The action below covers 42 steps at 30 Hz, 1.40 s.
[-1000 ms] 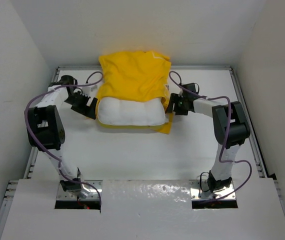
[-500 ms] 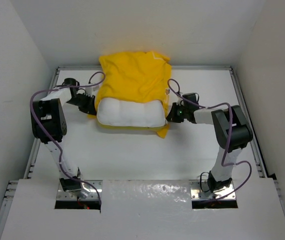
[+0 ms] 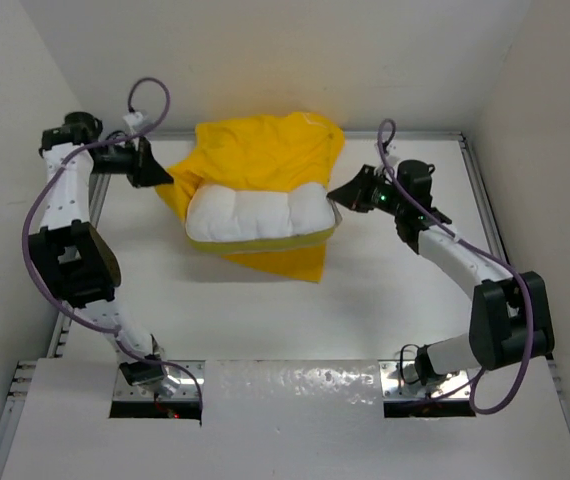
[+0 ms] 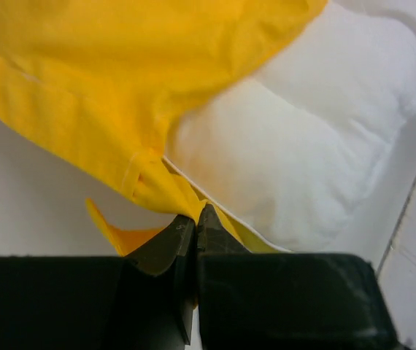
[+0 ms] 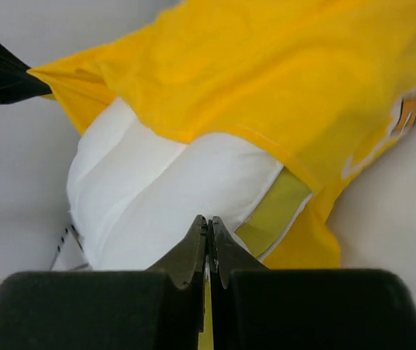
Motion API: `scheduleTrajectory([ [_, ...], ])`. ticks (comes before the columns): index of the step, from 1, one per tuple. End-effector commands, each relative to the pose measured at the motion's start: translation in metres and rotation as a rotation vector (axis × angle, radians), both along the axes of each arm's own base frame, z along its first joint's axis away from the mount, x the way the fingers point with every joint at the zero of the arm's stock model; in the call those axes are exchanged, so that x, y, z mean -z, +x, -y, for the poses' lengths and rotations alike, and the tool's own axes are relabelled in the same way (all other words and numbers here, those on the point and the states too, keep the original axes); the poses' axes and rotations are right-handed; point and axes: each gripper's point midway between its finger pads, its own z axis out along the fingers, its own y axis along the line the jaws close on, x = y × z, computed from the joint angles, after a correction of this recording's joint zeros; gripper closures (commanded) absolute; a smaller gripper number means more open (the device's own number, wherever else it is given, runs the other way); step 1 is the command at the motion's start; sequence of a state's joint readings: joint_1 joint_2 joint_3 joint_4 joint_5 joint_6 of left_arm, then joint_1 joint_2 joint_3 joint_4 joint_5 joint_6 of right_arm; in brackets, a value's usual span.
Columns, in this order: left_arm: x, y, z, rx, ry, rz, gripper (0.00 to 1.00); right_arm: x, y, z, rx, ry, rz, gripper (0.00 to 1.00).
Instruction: Put the pillow into the pillowcase
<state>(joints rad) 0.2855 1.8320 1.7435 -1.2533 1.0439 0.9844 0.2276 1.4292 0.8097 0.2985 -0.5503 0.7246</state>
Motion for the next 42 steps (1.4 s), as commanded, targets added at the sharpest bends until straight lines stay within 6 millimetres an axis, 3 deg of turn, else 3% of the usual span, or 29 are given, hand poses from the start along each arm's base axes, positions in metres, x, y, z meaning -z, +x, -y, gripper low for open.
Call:
scheduleTrajectory([
  [1,-0.110,-0.003,0.015,-0.011,-0.155,0.184,1.00,-0.126,0.022,-0.001,-0.001,0.124,0.303,1.00],
  [2,-0.147,0.006,0.014,0.001,-0.164,0.308,1.00,-0.141,0.026,0.003,0.014,0.101,0.351,1.00],
  [3,-0.167,0.008,0.011,-0.011,-0.171,0.358,1.00,-0.169,0.032,0.006,0.027,0.090,0.418,1.00],
  [5,-0.193,0.017,0.008,-0.058,-0.174,0.409,1.00,-0.167,0.041,0.015,0.072,0.000,0.412,1.00],
  [7,-0.188,0.020,0.006,-0.069,-0.150,0.410,1.00,-0.137,0.040,0.023,0.082,-0.077,0.325,1.00],
  [10,-0.141,0.015,0.002,-0.080,-0.125,0.302,1.00,-0.084,0.028,0.030,0.093,-0.131,0.226,1.00],
  [11,-0.107,0.011,0.001,-0.092,-0.127,0.217,1.00,-0.072,0.026,0.032,0.099,-0.144,0.206,1.00],
  [12,-0.095,0.006,0.002,-0.095,-0.115,0.203,1.00,-0.058,0.025,0.033,0.104,-0.159,0.189,1.00],
  [13,-0.062,0.003,0.000,-0.118,-0.108,0.134,1.00,-0.051,0.024,0.031,0.095,-0.176,0.191,1.00],
  [15,-0.037,-0.004,0.000,-0.133,-0.108,0.078,1.00,-0.033,0.021,0.013,0.047,-0.225,0.183,1.00],
  [16,-0.014,-0.015,0.003,-0.128,-0.111,0.007,1.00,-0.030,0.017,-0.005,-0.001,-0.256,0.209,1.00],
  [20,0.042,-0.041,-0.002,-0.085,-0.032,-0.116,1.00,0.001,0.010,-0.066,-0.173,-0.256,0.178,1.00],
  [21,0.058,-0.045,-0.006,-0.063,-0.007,-0.136,1.00,0.027,0.000,-0.093,-0.256,-0.267,0.131,1.00],
  [22,0.074,-0.057,-0.010,-0.060,0.022,-0.202,1.00,0.033,-0.005,-0.108,-0.308,-0.263,0.122,1.00],
  [23,0.087,-0.062,-0.017,-0.064,0.031,-0.242,1.00,0.026,-0.009,-0.132,-0.360,-0.250,0.144,1.00],
  [25,0.105,-0.074,-0.029,-0.063,0.067,-0.290,1.00,0.041,-0.011,-0.153,-0.414,-0.240,0.113,1.00],
  [28,0.127,-0.082,-0.058,-0.134,0.095,-0.331,1.00,0.021,-0.007,-0.176,-0.452,-0.186,0.163,1.00],
  [29,0.131,-0.083,-0.063,-0.150,0.102,-0.339,1.00,0.022,-0.007,-0.175,-0.455,-0.197,0.147,0.99],
  [30,0.139,-0.083,-0.070,-0.164,0.126,-0.344,1.00,0.025,-0.007,-0.173,-0.473,-0.230,0.153,0.88],
  [31,0.142,-0.083,-0.078,-0.187,0.132,-0.353,1.00,0.025,-0.005,-0.173,-0.496,-0.268,0.157,0.49],
  [32,0.145,-0.084,-0.081,-0.199,0.132,-0.366,1.00,0.052,-0.016,-0.153,-0.533,-0.399,0.078,0.40],
  [34,0.149,-0.083,-0.093,-0.235,0.138,-0.372,1.00,0.075,-0.014,-0.120,-0.483,-0.499,-0.009,0.34],
  [35,0.150,-0.080,-0.101,-0.253,0.156,-0.365,1.00,0.078,-0.009,-0.110,-0.420,-0.461,-0.051,0.35],
  [36,0.152,-0.080,-0.108,-0.276,0.166,-0.372,1.00,0.105,-0.010,-0.078,-0.340,-0.428,-0.153,0.38],
  [37,0.154,-0.080,-0.113,-0.294,0.175,-0.380,1.00,0.095,0.004,-0.074,-0.268,-0.338,-0.127,0.67],
  [38,0.157,-0.079,-0.120,-0.309,0.202,-0.380,1.00,0.098,0.007,-0.066,-0.169,-0.238,-0.235,0.85],
  [39,0.159,-0.080,-0.122,-0.317,0.215,-0.389,1.00,0.117,0.006,-0.053,-0.119,-0.215,-0.300,0.94],
  [41,0.161,-0.081,-0.126,-0.323,0.239,-0.395,1.00,0.129,0.012,-0.055,-0.103,-0.234,-0.294,0.90],
  [42,0.162,-0.080,-0.126,-0.327,0.241,-0.397,1.00,0.128,0.013,-0.070,-0.132,-0.248,-0.287,0.84],
])
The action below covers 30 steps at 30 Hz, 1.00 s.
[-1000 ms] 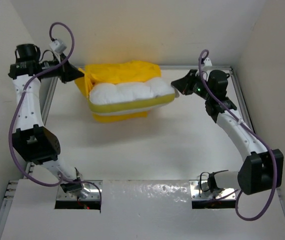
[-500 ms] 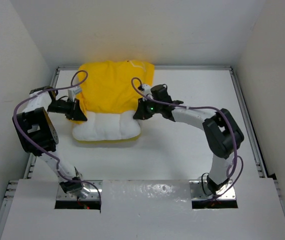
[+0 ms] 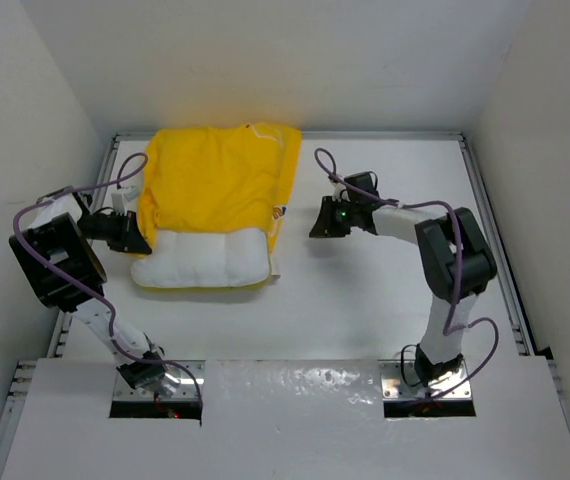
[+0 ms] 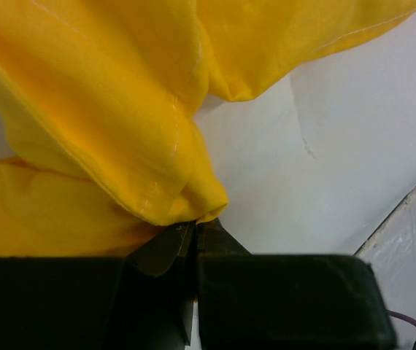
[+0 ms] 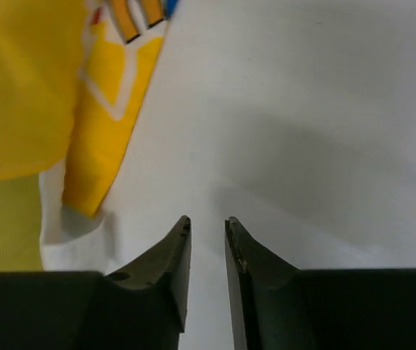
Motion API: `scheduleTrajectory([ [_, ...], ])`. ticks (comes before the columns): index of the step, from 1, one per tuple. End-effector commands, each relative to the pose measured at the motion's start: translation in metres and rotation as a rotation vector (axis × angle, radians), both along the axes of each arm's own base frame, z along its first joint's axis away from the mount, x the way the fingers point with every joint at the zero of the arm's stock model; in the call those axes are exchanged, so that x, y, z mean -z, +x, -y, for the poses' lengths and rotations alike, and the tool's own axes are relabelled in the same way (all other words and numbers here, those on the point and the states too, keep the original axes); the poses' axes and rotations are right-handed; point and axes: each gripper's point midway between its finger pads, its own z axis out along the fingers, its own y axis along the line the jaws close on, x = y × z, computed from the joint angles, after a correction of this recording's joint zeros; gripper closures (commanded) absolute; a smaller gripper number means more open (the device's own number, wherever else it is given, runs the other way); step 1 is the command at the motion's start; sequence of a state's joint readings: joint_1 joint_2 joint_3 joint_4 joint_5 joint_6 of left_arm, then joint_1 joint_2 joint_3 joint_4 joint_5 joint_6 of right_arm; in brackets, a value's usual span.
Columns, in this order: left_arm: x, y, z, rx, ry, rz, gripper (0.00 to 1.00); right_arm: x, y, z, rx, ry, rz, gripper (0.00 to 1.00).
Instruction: Put the pillow into the pillowcase
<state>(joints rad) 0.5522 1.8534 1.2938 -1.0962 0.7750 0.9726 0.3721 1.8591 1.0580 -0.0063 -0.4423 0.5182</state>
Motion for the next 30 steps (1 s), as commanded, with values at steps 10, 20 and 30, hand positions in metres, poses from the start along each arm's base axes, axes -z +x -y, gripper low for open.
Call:
scheduleTrajectory([
  [10,0.025,-0.005,-0.040,-0.050,0.191,-0.054,0.83,0.037,0.018,-0.087,-0.050,0.065,-0.068,0.42],
  [20,0.036,-0.017,-0.030,-0.005,0.111,-0.150,0.27,0.039,0.047,-0.141,-0.029,0.272,-0.120,1.00],
  [30,-0.117,0.053,0.002,0.180,0.359,0.371,0.00,-0.109,0.102,-0.111,0.117,0.418,0.244,1.00],
])
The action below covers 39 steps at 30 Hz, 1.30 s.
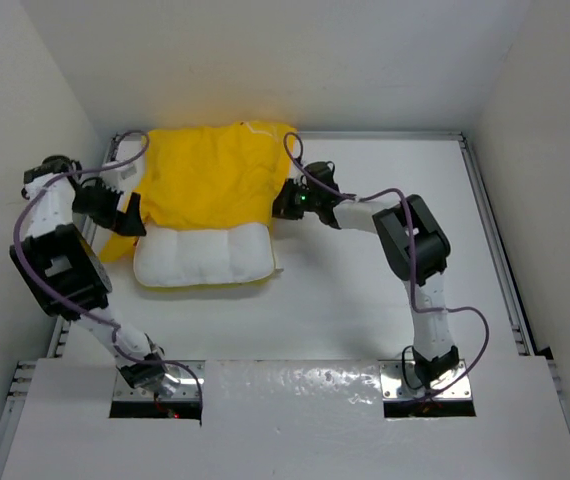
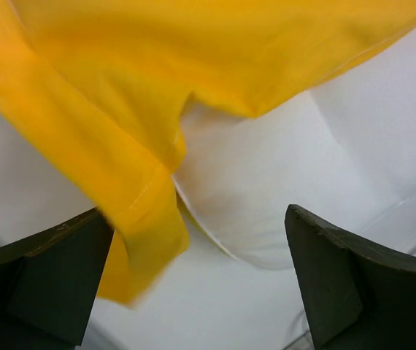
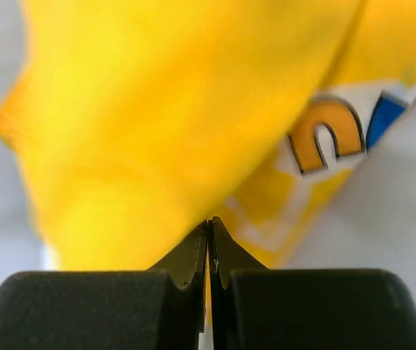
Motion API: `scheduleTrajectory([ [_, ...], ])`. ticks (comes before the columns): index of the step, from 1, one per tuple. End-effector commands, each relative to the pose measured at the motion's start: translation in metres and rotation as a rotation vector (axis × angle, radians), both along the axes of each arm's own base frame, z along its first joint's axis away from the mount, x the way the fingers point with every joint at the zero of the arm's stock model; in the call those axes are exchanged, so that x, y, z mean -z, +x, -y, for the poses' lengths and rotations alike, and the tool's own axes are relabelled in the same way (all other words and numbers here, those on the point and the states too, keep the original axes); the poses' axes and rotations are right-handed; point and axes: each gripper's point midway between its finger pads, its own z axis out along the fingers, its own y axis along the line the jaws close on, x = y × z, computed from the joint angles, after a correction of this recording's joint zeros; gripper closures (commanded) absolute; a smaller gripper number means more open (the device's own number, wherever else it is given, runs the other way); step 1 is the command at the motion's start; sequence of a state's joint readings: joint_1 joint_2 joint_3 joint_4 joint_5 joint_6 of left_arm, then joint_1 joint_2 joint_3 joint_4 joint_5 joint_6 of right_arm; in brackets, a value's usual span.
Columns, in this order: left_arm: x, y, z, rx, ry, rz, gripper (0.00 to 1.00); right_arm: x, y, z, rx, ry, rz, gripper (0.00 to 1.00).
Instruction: Put the pillow into the pillowcase
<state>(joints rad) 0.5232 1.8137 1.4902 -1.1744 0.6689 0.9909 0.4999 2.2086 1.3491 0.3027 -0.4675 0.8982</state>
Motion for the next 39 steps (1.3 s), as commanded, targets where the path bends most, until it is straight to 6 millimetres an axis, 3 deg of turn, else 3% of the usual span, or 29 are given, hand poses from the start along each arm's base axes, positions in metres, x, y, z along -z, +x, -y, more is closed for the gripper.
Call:
scheduleTrajectory([
  [1,-0.073,0.030,0.057,0.253,0.239,0.281,0.00,-0.132,0.045,0.004,0.108,0.147,0.317,1.00],
  [2,-0.079,0.029,0.076,0.308,0.254,0.312,0.00,-0.143,0.052,0.011,0.142,0.154,0.341,1.00],
  [3,-0.078,0.026,0.093,0.362,0.247,0.308,0.00,-0.153,0.055,0.013,0.150,0.160,0.372,1.00],
  [4,-0.077,0.023,0.125,0.449,0.228,0.308,0.00,-0.159,0.057,0.016,0.157,0.152,0.393,1.00],
  [5,-0.071,0.021,0.140,0.491,0.213,0.282,0.00,-0.169,0.059,0.017,0.163,0.144,0.419,1.00],
  [6,-0.067,0.017,0.151,0.522,0.204,0.261,0.00,-0.167,0.060,0.020,0.158,0.108,0.431,1.00],
  [7,-0.062,0.009,0.180,0.613,0.203,0.257,0.00,-0.168,0.062,0.022,0.160,0.097,0.435,1.00],
  [10,-0.039,-0.016,0.224,0.785,0.250,0.232,0.00,-0.160,0.062,0.030,0.170,0.068,0.410,1.00],
  [12,-0.020,-0.030,0.235,0.853,0.292,0.202,0.00,-0.153,0.062,0.049,0.214,0.067,0.375,1.00],
  [13,-0.013,-0.037,0.241,0.898,0.340,0.196,0.00,-0.137,0.059,0.062,0.239,0.054,0.342,1.00],
  [15,0.005,-0.054,0.241,0.962,0.379,0.161,0.00,-0.140,0.055,0.078,0.271,0.061,0.342,1.00],
  [16,0.006,-0.062,0.244,1.001,0.405,0.168,0.00,-0.125,0.050,0.092,0.294,0.030,0.318,1.00],
  [18,0.023,-0.074,0.244,1.046,0.473,0.160,0.00,-0.118,0.040,0.107,0.300,-0.039,0.325,1.00],
  [20,0.046,-0.069,0.242,0.992,0.570,0.199,0.00,-0.109,0.033,0.114,0.274,-0.106,0.337,0.99],
  [23,0.067,-0.042,0.228,0.870,0.753,0.294,0.00,-0.101,0.020,0.114,0.237,-0.123,0.322,0.92],
  [26,0.073,-0.026,0.216,0.797,0.858,0.361,0.01,-0.089,0.008,0.113,0.188,-0.131,0.290,0.84],
  [28,0.080,-0.030,0.215,0.797,0.850,0.347,0.32,-0.079,0.000,0.115,0.167,-0.154,0.273,0.79],
  [29,0.083,-0.032,0.215,0.792,0.843,0.341,0.72,-0.073,-0.004,0.116,0.160,-0.164,0.265,0.79],
  [30,0.084,-0.033,0.214,0.780,0.844,0.333,0.94,-0.071,-0.007,0.118,0.155,-0.172,0.262,0.78],
  [31,0.083,-0.032,0.213,0.768,0.851,0.334,1.00,-0.069,-0.008,0.119,0.152,-0.184,0.265,0.78],
  [35,0.045,-0.012,0.213,0.708,0.856,0.392,1.00,-0.063,-0.017,0.118,0.112,-0.185,0.262,0.77],
  [37,-0.003,0.018,0.211,0.612,0.831,0.445,1.00,-0.065,-0.022,0.110,0.068,-0.167,0.276,0.74],
  [38,-0.044,0.040,0.207,0.542,0.805,0.497,1.00,-0.067,-0.020,0.108,0.061,-0.155,0.284,0.72],
  [39,-0.064,0.047,0.210,0.528,0.801,0.534,1.00,-0.068,-0.020,0.106,0.055,-0.144,0.289,0.72],
])
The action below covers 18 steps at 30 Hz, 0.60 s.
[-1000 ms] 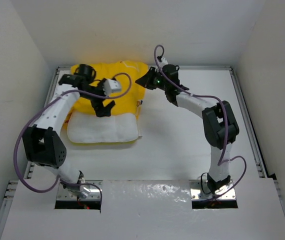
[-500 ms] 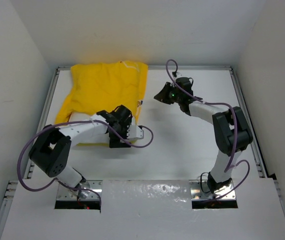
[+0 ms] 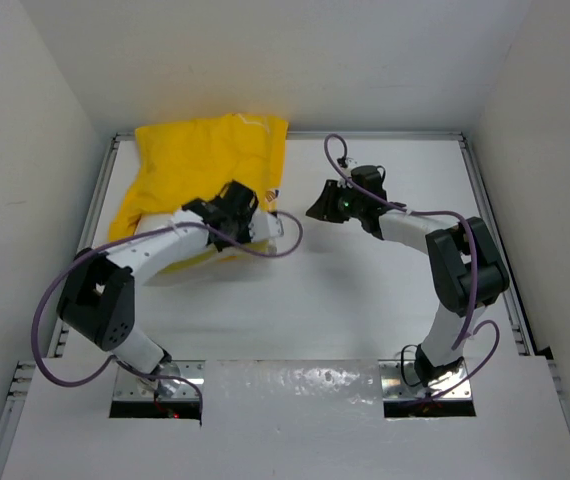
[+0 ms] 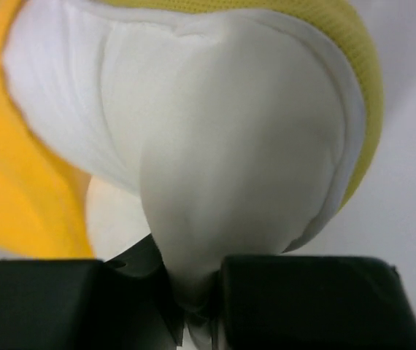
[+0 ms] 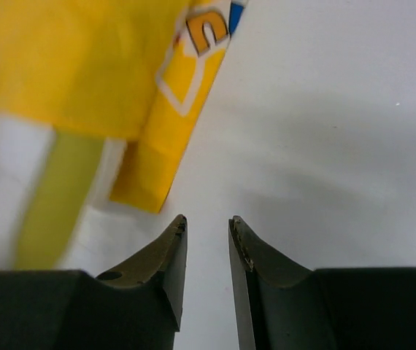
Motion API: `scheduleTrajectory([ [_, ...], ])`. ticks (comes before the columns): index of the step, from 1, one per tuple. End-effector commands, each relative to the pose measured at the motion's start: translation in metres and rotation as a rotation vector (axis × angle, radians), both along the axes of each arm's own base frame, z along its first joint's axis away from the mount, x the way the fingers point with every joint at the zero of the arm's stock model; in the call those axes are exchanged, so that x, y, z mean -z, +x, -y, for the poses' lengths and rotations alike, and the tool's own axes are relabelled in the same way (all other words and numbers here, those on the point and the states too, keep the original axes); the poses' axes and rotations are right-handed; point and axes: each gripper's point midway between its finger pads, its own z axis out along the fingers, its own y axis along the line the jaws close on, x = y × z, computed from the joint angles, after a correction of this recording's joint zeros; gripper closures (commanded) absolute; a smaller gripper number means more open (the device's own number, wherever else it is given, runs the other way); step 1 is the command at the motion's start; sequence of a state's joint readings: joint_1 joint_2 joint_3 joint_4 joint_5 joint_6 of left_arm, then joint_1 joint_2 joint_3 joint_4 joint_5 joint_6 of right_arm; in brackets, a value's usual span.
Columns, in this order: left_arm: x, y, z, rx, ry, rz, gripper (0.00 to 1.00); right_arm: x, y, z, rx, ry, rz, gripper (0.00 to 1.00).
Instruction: Put the pillow into the pillowcase
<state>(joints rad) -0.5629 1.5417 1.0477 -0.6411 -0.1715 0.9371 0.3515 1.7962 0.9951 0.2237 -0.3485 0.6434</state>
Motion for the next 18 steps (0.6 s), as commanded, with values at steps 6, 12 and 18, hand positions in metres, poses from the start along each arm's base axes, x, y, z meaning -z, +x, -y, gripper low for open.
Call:
scheduleTrajectory([
  [6,-0.180,0.084,-0.021,-0.027,-0.079,0.390,1.00,-0.045,0.013,-0.054,-0.160,0.151,0.152,0.51],
  [12,-0.183,0.088,-0.023,-0.004,-0.051,0.409,1.00,-0.043,0.032,-0.109,-0.213,0.248,0.158,0.26],
  [18,-0.195,0.093,-0.027,-0.025,-0.053,0.442,1.00,-0.032,0.085,-0.129,-0.189,0.272,0.274,0.06],
])
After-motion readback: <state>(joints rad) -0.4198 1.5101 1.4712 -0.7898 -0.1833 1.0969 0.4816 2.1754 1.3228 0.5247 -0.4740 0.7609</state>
